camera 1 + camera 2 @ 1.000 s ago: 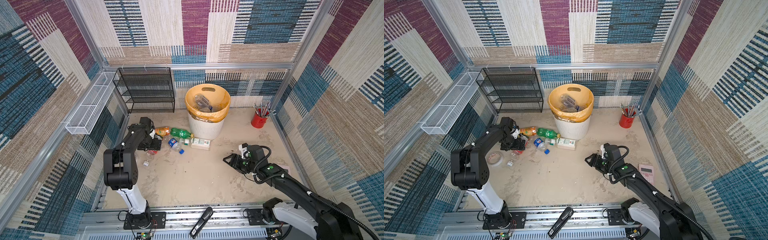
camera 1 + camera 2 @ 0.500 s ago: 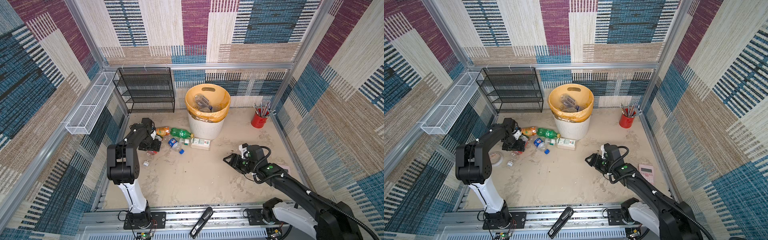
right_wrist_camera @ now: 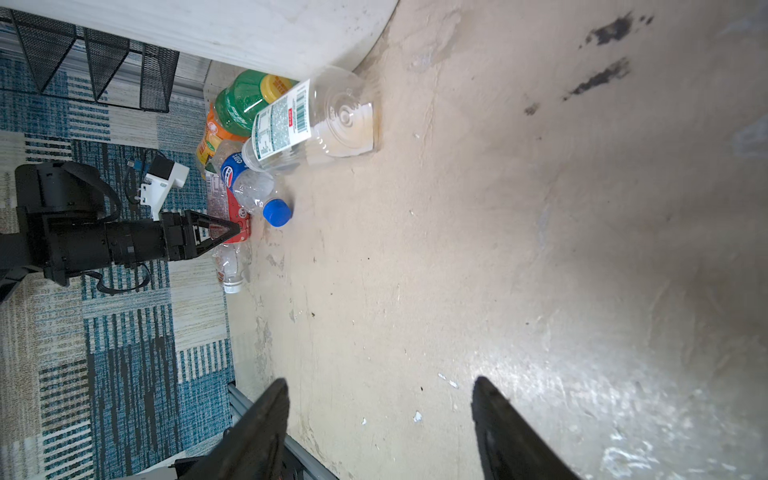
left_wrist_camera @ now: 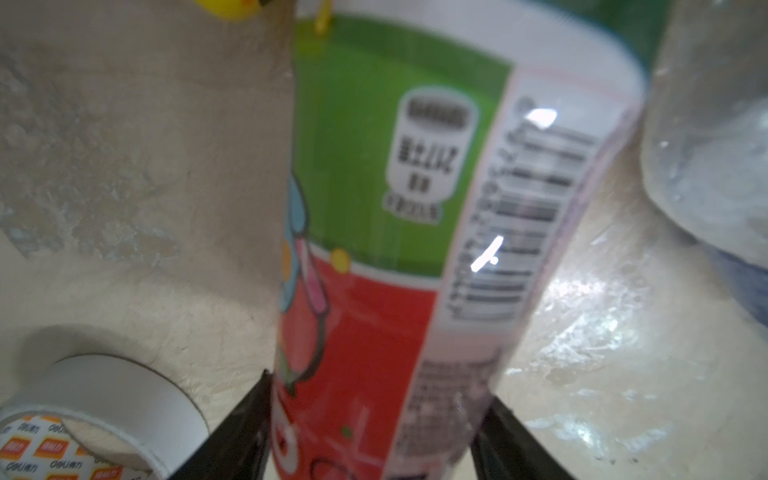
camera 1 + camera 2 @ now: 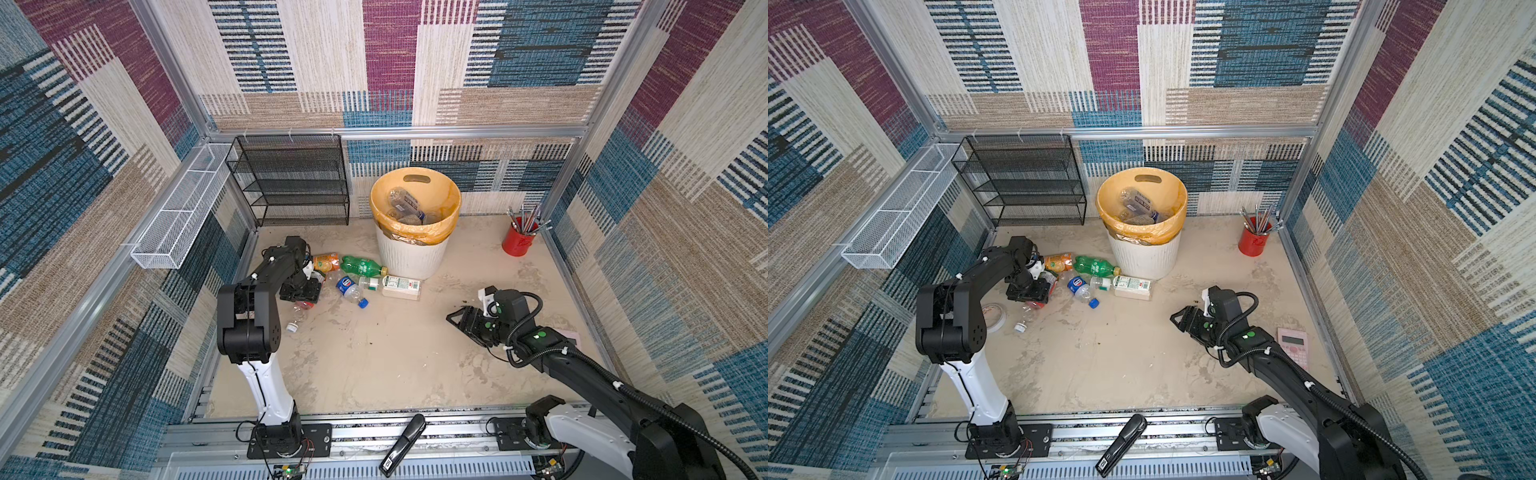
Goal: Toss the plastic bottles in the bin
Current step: 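Lower the left gripper onto the red-and-green label bottle and close it, then lift the red-and-green label bottle over the bin and release it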
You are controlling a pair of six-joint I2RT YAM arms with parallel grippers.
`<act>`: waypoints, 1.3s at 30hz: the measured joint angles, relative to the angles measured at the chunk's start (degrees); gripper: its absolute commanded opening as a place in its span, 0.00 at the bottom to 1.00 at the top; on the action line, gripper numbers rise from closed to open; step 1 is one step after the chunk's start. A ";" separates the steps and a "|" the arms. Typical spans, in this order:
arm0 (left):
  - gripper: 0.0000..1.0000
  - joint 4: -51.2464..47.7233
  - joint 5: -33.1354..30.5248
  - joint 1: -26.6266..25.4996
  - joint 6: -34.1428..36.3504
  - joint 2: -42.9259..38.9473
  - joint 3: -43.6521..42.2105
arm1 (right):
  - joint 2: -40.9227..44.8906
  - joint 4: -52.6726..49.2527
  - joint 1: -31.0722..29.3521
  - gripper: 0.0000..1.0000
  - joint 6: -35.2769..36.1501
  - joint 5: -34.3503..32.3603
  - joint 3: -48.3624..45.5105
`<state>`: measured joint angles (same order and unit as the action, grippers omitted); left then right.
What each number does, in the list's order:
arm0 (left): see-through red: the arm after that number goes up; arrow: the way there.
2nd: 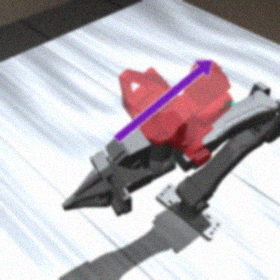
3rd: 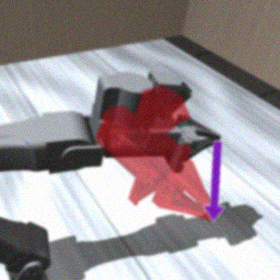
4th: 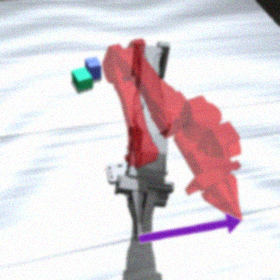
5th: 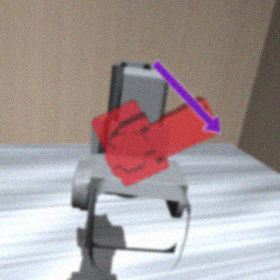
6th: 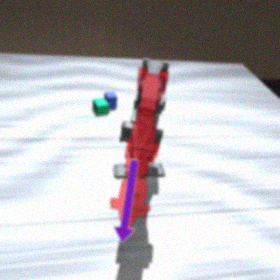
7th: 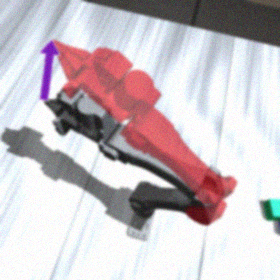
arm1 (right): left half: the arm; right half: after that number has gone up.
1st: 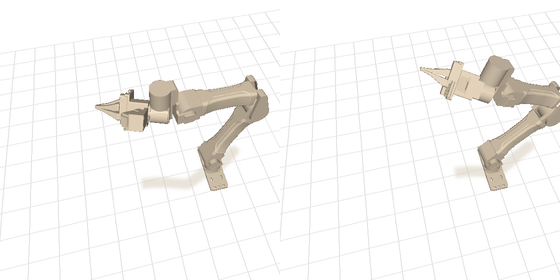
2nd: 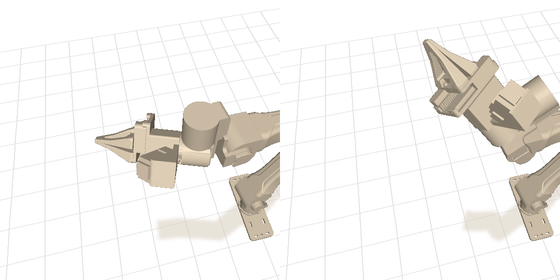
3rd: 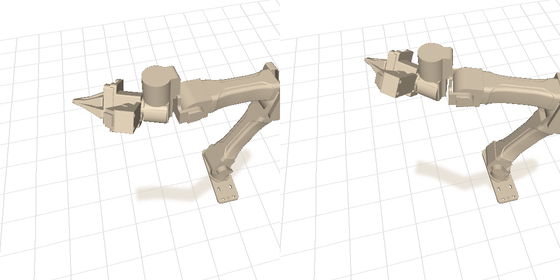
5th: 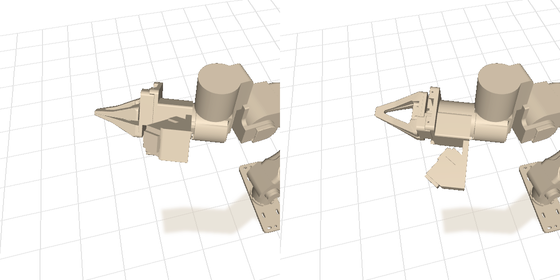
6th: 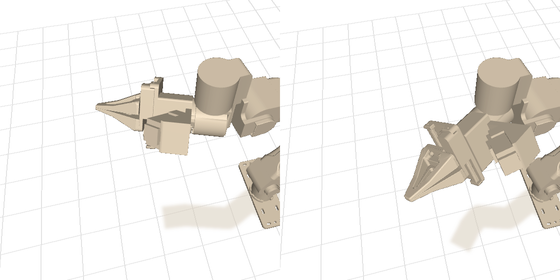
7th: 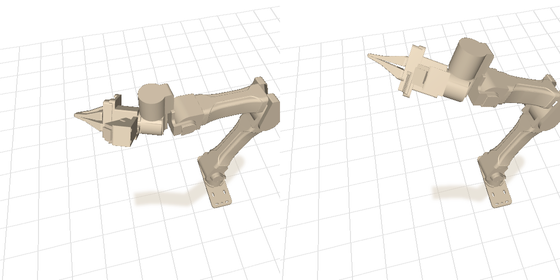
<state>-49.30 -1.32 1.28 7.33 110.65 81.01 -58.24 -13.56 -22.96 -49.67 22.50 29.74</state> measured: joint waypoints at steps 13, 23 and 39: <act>0.57 -0.07 1.77 0.00 0.13 -2.19 -0.79 | 0.59 0.02 -0.07 0.71 -0.42 -0.07 0.00; 0.54 0.37 10.27 -0.02 -3.50 -25.14 -13.40 | -0.94 3.39 -0.07 0.70 -1.25 0.52 -0.20; 0.58 30.12 27.12 -0.42 -42.49 -69.05 -45.29 | -3.34 6.97 -0.11 0.70 0.81 3.93 -1.05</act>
<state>-19.18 25.80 0.86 -35.16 41.60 35.73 -61.58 -6.59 -23.07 -48.86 26.44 28.69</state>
